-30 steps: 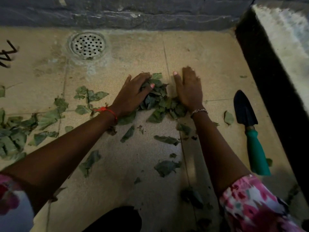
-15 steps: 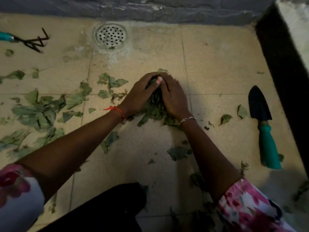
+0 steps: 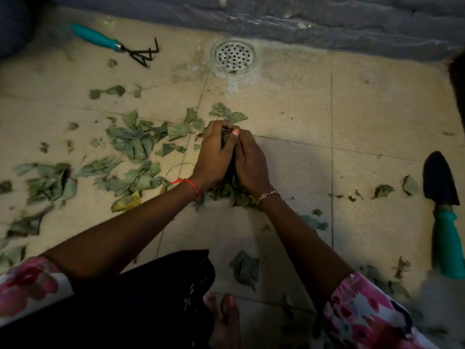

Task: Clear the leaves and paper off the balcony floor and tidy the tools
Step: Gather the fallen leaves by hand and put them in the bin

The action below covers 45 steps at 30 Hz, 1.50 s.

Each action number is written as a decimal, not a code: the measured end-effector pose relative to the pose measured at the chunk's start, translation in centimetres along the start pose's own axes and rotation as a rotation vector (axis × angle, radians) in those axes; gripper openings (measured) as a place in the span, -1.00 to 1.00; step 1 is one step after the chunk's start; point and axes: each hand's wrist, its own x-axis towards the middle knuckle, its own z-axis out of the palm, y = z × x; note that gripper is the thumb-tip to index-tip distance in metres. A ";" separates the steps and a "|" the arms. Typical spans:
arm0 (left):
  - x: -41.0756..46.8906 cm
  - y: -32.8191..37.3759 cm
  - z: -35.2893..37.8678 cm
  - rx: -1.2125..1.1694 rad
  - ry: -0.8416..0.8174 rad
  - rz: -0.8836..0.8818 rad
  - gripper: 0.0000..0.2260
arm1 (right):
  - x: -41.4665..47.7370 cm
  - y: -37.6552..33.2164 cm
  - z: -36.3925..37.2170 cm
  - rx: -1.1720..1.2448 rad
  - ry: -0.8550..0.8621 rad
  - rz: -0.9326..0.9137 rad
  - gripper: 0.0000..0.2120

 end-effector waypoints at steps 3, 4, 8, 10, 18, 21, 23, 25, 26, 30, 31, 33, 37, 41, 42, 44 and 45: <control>-0.5 -0.5 -3.0 0.095 0.009 0.037 -0.78 | 0.6 -0.7 1.0 0.046 -0.064 -0.045 -0.62; -0.8 -0.7 -4.1 0.123 0.016 0.044 -0.76 | 1.0 -0.8 1.2 0.037 -0.061 -0.054 -0.61; -2.0 -1.4 -7.8 0.221 0.009 0.040 -0.68 | 3.1 -0.6 1.8 -0.102 -0.048 -0.016 -0.51; -2.7 -1.6 -9.2 0.241 0.001 0.006 -0.63 | 4.1 -0.3 2.3 -0.227 -0.075 -0.036 -0.47; -4.8 -2.7 -12.1 0.262 -0.071 -0.106 -0.70 | 4.2 -1.7 4.8 -0.111 -0.221 -0.131 -0.61; -5.1 -3.3 -12.5 0.279 -0.064 -0.130 -0.64 | 3.9 -2.2 5.3 0.133 -0.142 -0.187 -0.69; -4.9 -4.4 -12.4 0.319 -0.048 -0.141 -0.52 | 4.8 -2.2 5.7 0.113 -0.098 -0.182 -0.68; -4.4 -5.5 -12.3 0.359 0.006 -0.172 -0.42 | 5.8 -2.2 6.2 -0.005 -0.150 -0.140 -0.59; -4.2 -6.0 -12.3 0.377 0.039 -0.182 -0.41 | 6.2 -2.2 6.6 -0.098 -0.196 -0.138 -0.54; -2.5 -6.7 -12.8 0.300 0.145 -0.162 -0.49 | 6.9 -2.4 7.6 -0.244 -0.410 -0.261 -0.57; -2.2 -6.7 -12.9 0.265 0.171 -0.143 -0.52 | 6.8 -2.7 7.6 -0.135 -0.455 -0.268 -0.59; -1.3 -6.8 -13.2 0.225 0.221 -0.114 -0.56 | 7.1 -3.1 7.9 0.065 -0.437 -0.252 -0.62; 1.3 -8.3 -14.8 0.265 0.278 -0.086 -0.58 | 9.2 -2.9 9.7 -0.158 -0.388 -0.265 -0.54; 4.6 -10.0 -17.0 0.298 0.343 -0.104 -0.55 | 11.3 -4.2 11.7 0.015 -0.591 -0.267 -0.56; 5.5 -10.5 -17.6 0.338 0.335 -0.123 -0.56 | 12.2 -4.5 12.3 0.013 -0.552 -0.283 -0.57; 7.6 -11.6 -19.2 0.415 0.262 -0.161 -0.52 | 14.5 -4.7 13.6 -0.077 -0.486 -0.294 -0.55; 8.8 -12.1 -20.1 0.428 0.223 -0.176 -0.49 | 15.6 -4.8 14.3 -0.136 -0.477 -0.295 -0.54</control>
